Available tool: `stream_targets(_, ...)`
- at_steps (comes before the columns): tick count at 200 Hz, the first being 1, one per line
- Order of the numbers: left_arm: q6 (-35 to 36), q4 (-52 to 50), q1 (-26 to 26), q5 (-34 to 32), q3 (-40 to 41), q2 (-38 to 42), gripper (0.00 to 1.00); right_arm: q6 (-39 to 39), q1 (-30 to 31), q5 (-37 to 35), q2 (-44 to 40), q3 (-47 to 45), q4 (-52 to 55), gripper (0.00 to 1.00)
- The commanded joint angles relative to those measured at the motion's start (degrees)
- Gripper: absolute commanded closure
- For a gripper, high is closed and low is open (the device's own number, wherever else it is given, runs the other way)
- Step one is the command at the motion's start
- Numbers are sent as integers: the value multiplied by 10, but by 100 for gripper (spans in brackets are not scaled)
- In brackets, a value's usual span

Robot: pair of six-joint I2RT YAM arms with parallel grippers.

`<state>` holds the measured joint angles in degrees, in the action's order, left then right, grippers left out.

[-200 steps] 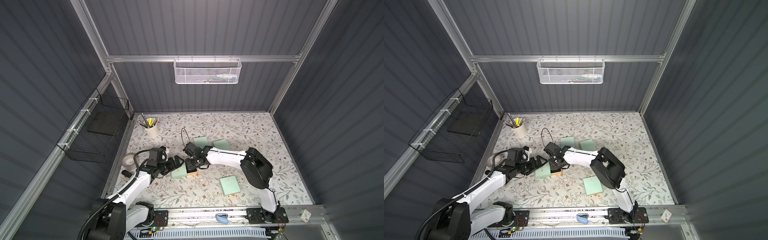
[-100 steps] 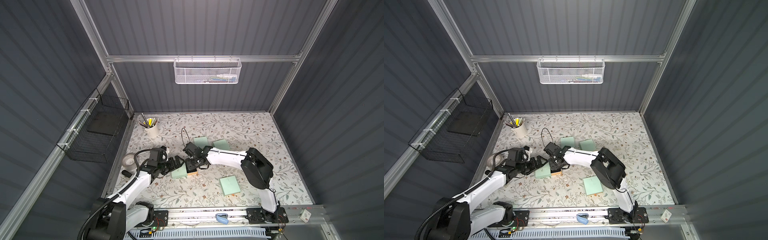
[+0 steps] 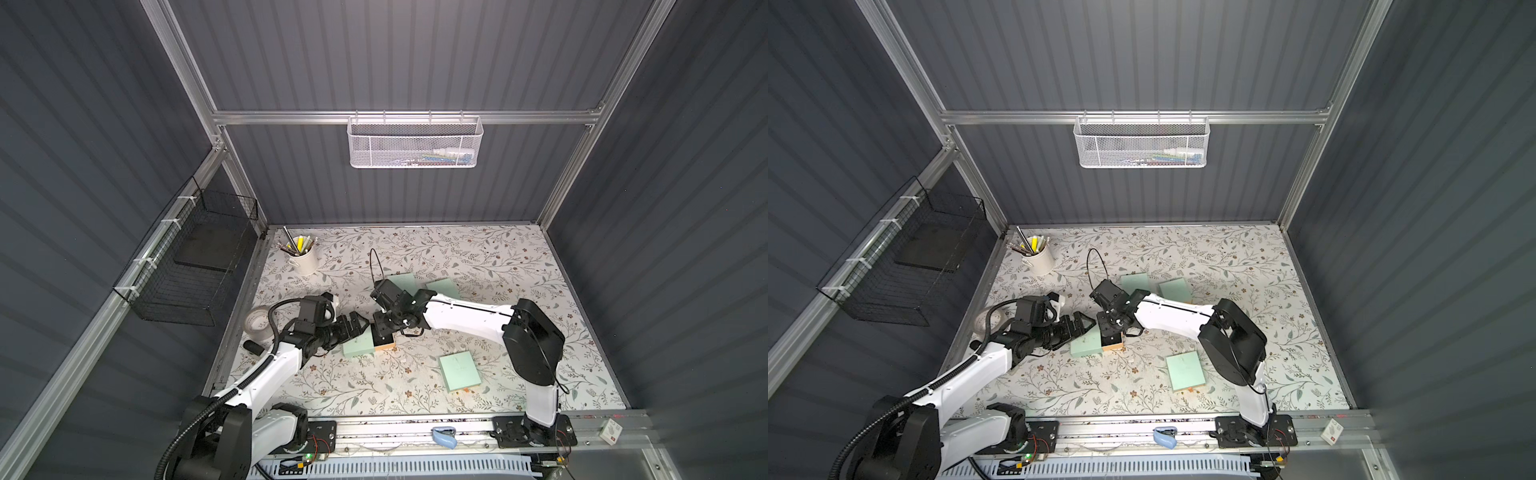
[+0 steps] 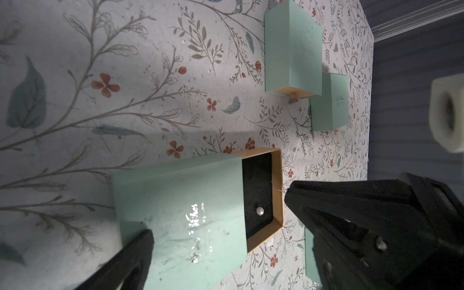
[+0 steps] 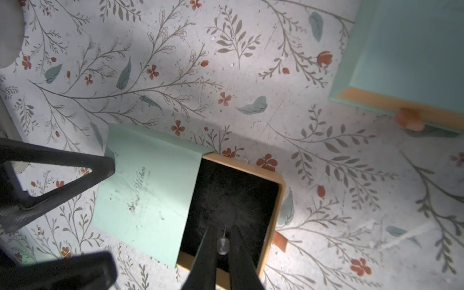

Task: Take out the earrings from the drawer-style jewelry box
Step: Pick up the earring from the drawer, then place the earring at the center of the board.

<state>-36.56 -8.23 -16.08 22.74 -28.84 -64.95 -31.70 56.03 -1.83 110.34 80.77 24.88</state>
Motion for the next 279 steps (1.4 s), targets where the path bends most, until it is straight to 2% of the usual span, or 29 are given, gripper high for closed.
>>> stream_targets(1, 13, -39, 1, -23, 18, -7, 0, -9, -11, 1, -33, -29, -9, 87)
stream_targets(43, 13, -40, 2, -21, 17, -3, 0, -17, -49, 9, -72, -91, -23, 87)
stream_targets(75, 11, -41, 2, -21, 18, 1, 0, -16, -76, 19, -64, -112, -46, 87)
stream_targets(279, 5, -43, 2, -21, 20, 11, 0, -4, -106, 40, 31, -67, -43, 82)
